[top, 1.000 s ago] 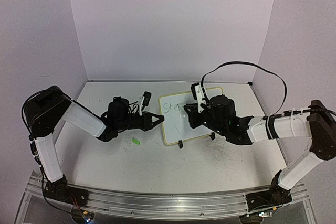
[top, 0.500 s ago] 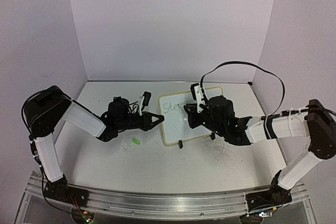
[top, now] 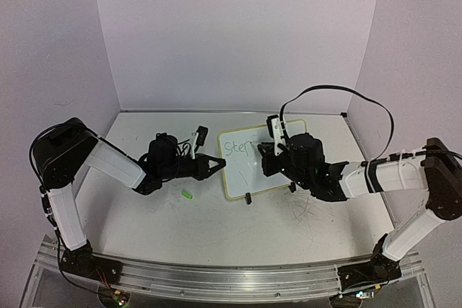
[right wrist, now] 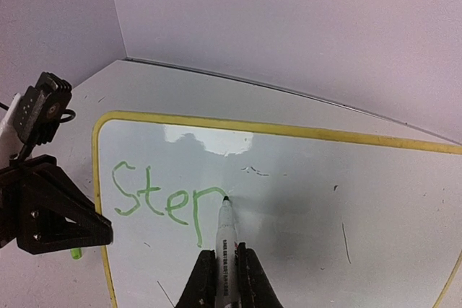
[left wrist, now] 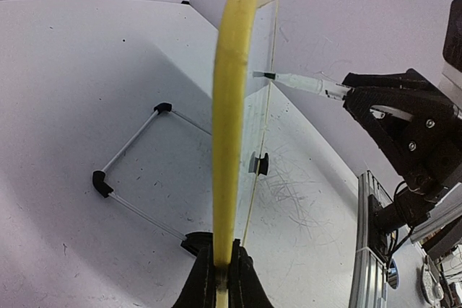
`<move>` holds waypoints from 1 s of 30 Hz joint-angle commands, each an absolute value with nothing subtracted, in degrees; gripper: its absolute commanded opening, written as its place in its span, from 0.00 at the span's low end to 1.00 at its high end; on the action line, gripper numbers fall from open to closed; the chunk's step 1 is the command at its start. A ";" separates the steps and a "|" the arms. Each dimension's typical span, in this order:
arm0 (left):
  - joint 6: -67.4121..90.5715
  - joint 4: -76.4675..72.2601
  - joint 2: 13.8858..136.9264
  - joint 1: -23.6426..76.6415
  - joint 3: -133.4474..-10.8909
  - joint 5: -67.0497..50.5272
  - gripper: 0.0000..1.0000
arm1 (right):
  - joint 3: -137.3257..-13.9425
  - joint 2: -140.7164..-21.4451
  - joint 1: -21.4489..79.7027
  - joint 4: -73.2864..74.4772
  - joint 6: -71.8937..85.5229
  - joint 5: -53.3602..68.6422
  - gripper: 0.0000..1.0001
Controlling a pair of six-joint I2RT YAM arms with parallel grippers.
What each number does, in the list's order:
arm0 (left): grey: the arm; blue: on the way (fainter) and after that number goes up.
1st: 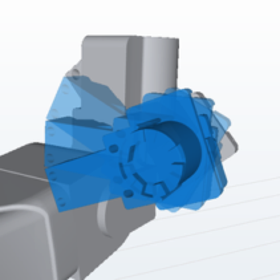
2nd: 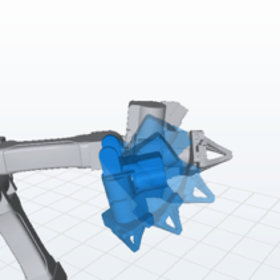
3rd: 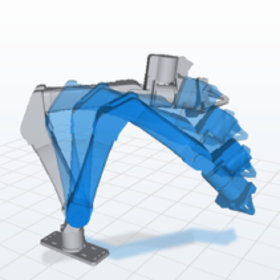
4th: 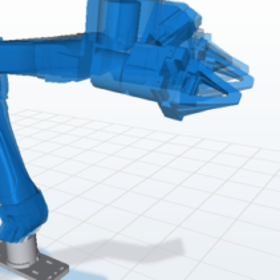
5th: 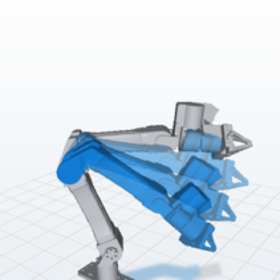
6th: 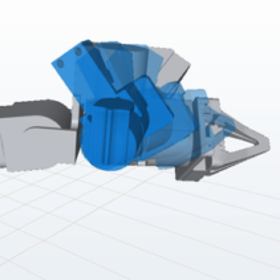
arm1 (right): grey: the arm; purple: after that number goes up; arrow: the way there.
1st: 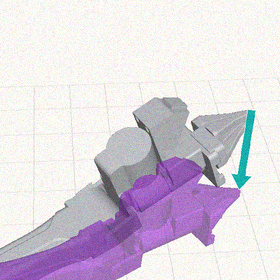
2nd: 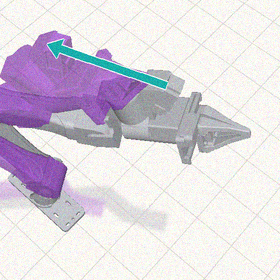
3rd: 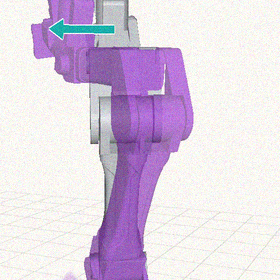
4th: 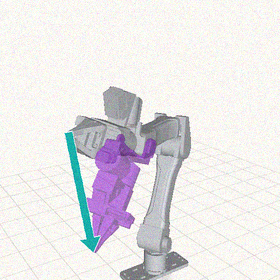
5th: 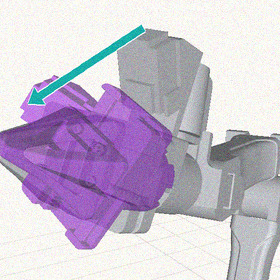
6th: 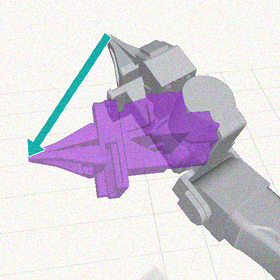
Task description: Write a sentence on the whiteboard
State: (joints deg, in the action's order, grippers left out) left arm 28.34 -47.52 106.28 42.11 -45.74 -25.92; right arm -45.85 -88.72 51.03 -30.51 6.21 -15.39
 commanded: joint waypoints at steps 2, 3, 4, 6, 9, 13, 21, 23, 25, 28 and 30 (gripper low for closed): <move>28.01 -47.55 103.53 42.21 -46.65 -26.08 0.00 | -43.89 -86.63 50.80 -29.84 7.45 -16.26 0.00; 28.08 -47.55 103.60 42.23 -46.63 -26.10 0.00 | -43.80 -86.64 50.80 -29.87 7.58 -15.86 0.00; 28.12 -47.55 103.66 42.21 -46.69 -26.10 0.00 | -43.77 -86.78 50.80 -29.87 7.68 -15.34 0.00; 28.16 -47.47 103.70 42.24 -46.81 -26.17 0.00 | -43.94 -87.28 50.91 -29.95 7.82 -14.49 0.00; 28.21 -47.50 103.80 42.21 -46.83 -26.18 0.00 | -44.46 -88.12 51.26 -30.24 7.82 -13.29 0.00; 28.28 -47.38 103.80 42.19 -46.79 -26.19 0.00 | -45.38 -89.36 51.57 -30.68 7.88 -12.25 0.00; 28.24 -47.32 104.16 42.22 -47.08 -26.19 0.00 | -47.54 -90.08 51.67 -30.77 7.75 -11.59 0.00; 28.21 -47.34 104.24 42.20 -47.10 -26.14 0.00 | -47.19 -88.09 51.68 -31.16 7.82 -11.20 0.00; 28.18 -47.32 104.23 42.20 -46.98 -26.03 0.00 | -45.51 -83.89 51.67 -31.92 7.82 -9.97 0.00; 27.95 -47.14 104.05 42.17 -46.76 -25.73 0.00 | -40.64 -75.30 51.61 -32.51 7.38 -10.53 0.00; 27.77 -47.06 104.23 42.20 -46.75 -25.77 0.00 | -37.76 -71.76 51.36 -32.13 7.38 -13.62 0.00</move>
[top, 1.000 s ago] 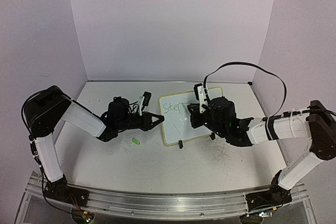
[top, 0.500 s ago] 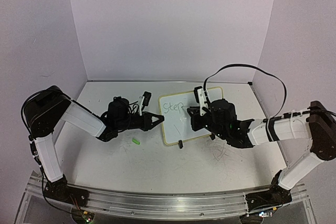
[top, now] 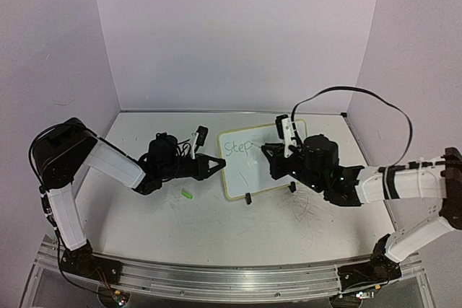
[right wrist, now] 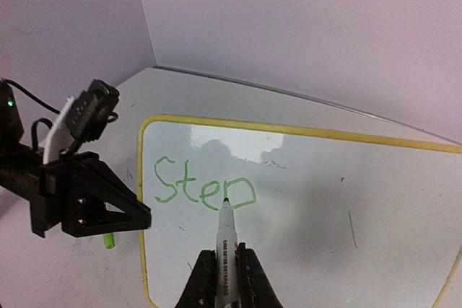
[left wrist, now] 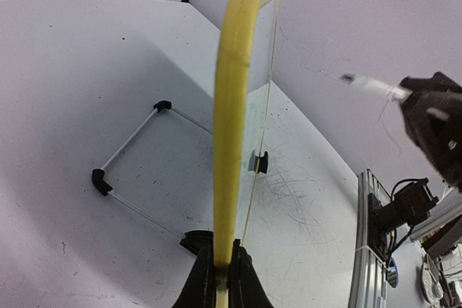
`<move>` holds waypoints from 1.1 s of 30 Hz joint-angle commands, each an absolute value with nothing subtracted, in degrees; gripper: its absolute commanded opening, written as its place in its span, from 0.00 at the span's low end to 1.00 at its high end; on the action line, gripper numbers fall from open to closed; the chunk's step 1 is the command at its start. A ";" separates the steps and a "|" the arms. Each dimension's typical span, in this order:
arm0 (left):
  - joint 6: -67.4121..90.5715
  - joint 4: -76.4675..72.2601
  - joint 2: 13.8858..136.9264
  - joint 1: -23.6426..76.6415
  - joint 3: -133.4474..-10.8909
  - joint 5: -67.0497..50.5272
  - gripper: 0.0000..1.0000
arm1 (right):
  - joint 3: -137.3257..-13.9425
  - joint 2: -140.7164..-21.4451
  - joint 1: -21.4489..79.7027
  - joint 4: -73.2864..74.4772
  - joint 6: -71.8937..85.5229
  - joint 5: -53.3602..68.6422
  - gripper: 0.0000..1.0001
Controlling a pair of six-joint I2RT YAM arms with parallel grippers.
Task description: Write a sentence on the whiteboard
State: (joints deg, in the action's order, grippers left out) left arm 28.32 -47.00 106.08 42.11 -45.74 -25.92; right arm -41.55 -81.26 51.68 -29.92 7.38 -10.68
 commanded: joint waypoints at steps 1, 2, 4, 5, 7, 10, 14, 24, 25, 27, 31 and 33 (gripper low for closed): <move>27.66 -46.98 104.32 42.19 -46.82 -25.81 0.00 | -36.75 -70.62 50.84 -31.33 7.90 -14.87 0.00; 27.53 -46.90 104.37 42.20 -46.87 -25.82 0.00 | -35.78 -69.67 50.16 -30.65 8.35 -15.54 0.00; 27.26 -46.64 104.41 42.17 -46.86 -25.76 0.00 | -34.27 -68.32 48.22 -30.52 8.54 -13.65 0.00; 27.18 -46.52 104.41 42.20 -46.89 -25.71 0.00 | -33.97 -67.82 47.24 -30.54 8.60 -12.14 0.00; 27.10 -46.37 104.43 42.21 -46.88 -25.66 0.00 | -34.51 -67.66 46.10 -30.52 7.71 -10.18 0.00; 27.00 -46.00 104.44 42.19 -46.92 -25.46 0.00 | -36.87 -68.87 45.89 -30.58 3.72 -8.45 0.00; 26.60 -44.52 104.58 42.24 -47.61 -24.84 0.00 | -40.59 -71.60 45.95 -30.58 0.78 -7.19 0.00; 26.63 -42.42 104.57 42.21 -48.46 -23.93 0.00 | -38.18 -71.77 45.89 -32.45 -1.55 -10.62 0.00; 26.63 -42.31 104.71 42.21 -48.50 -23.96 0.00 | -38.03 -71.92 45.91 -32.45 -1.63 -10.32 0.00; 26.67 -42.19 104.81 42.27 -48.52 -23.99 0.00 | -37.76 -72.28 46.00 -32.63 -1.46 -9.39 0.00; 26.69 -41.98 104.18 42.28 -48.09 -23.64 0.00 | -37.36 -73.15 46.15 -32.97 -0.74 -8.53 0.00; 26.63 -41.84 104.01 42.28 -48.14 -23.56 0.00 | -37.36 -73.49 46.25 -33.02 -0.61 -7.91 0.00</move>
State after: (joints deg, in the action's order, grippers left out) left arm 27.00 -44.74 106.02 42.12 -46.83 -25.39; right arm -37.69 -72.60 45.88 -30.40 -0.16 -8.88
